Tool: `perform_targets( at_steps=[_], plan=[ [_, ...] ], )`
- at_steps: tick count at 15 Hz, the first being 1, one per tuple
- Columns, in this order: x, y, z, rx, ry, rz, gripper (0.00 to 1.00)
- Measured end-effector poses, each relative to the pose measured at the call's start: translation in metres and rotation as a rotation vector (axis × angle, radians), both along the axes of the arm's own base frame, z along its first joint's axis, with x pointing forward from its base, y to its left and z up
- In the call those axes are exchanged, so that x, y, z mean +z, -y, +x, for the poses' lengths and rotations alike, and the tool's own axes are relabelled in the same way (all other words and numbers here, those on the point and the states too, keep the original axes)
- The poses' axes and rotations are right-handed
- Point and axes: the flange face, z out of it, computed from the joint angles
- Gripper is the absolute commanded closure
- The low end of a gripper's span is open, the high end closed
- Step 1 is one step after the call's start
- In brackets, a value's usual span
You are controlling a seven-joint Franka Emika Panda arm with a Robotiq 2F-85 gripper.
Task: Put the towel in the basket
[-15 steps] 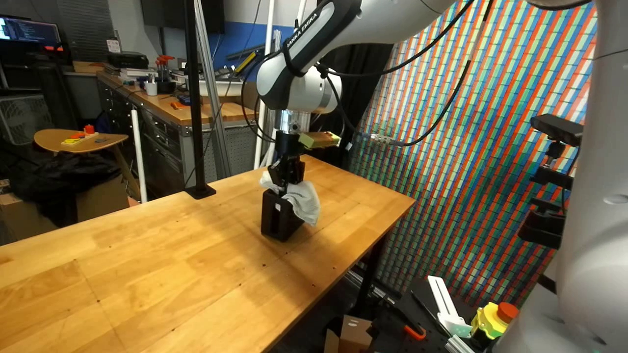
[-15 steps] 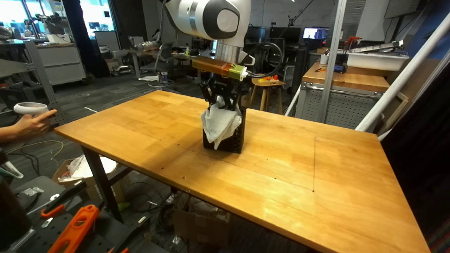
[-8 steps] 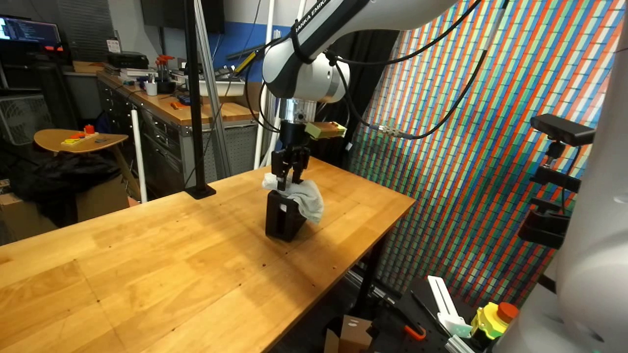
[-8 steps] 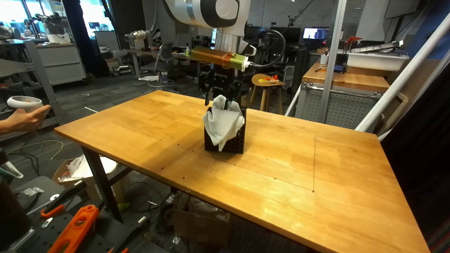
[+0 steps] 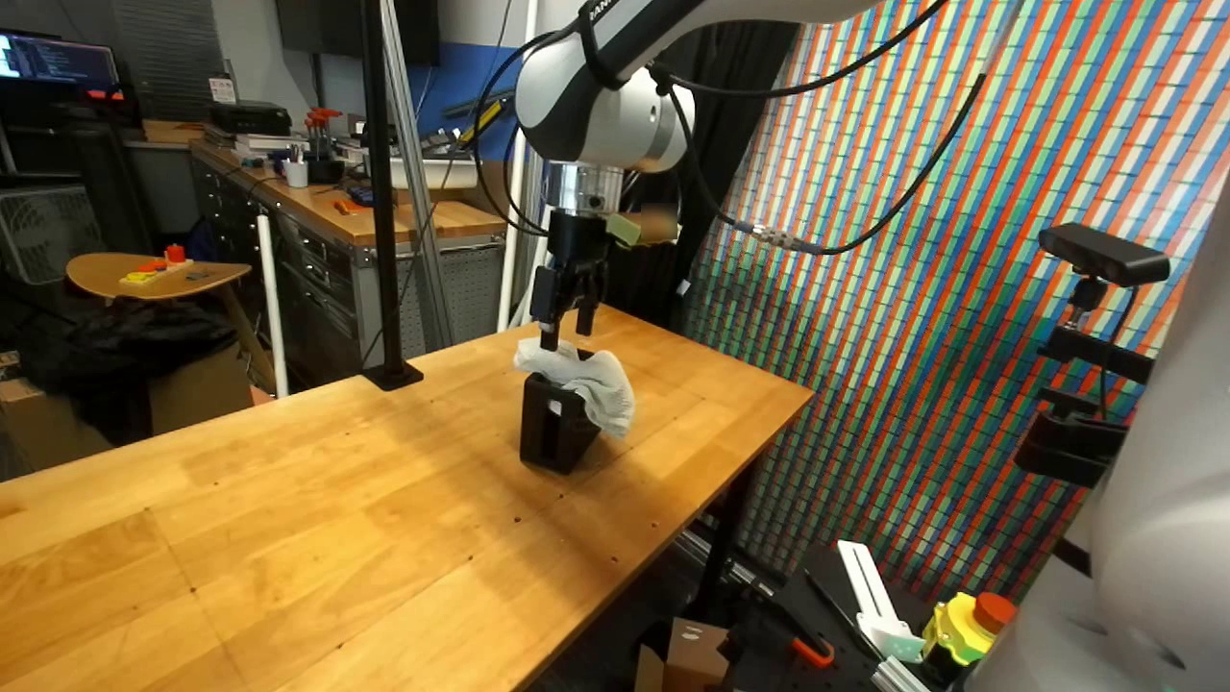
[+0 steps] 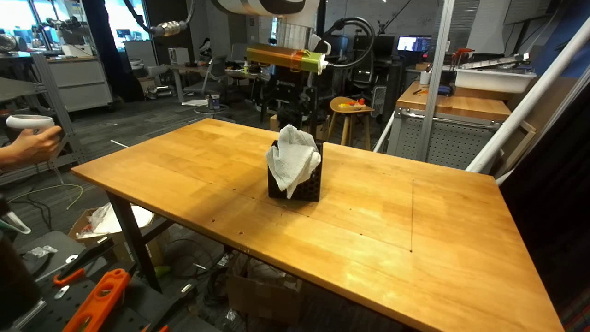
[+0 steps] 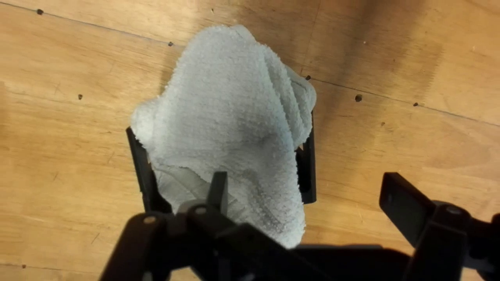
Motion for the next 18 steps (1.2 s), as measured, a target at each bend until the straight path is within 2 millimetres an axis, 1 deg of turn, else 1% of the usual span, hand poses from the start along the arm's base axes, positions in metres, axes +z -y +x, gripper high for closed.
perform_targets(
  at_steps=[2, 3, 4, 9, 10, 11, 14, 18],
  plan=[
    [0.010, 0.004, -0.003, 0.016, 0.008, -0.024, 0.41],
    [0.015, 0.007, -0.004, 0.021, 0.012, -0.038, 0.51],
    [0.018, 0.010, -0.005, 0.026, 0.015, -0.053, 0.58],
    [0.025, 0.024, -0.007, 0.040, 0.020, -0.095, 0.95],
    [0.025, 0.025, -0.007, 0.045, 0.021, -0.097, 0.99],
    [0.026, 0.025, -0.007, 0.051, 0.023, -0.098, 1.00],
    [0.027, 0.024, -0.004, 0.070, 0.031, -0.099, 0.99],
    [0.026, 0.017, 0.002, 0.099, 0.044, -0.102, 0.99]
  ],
)
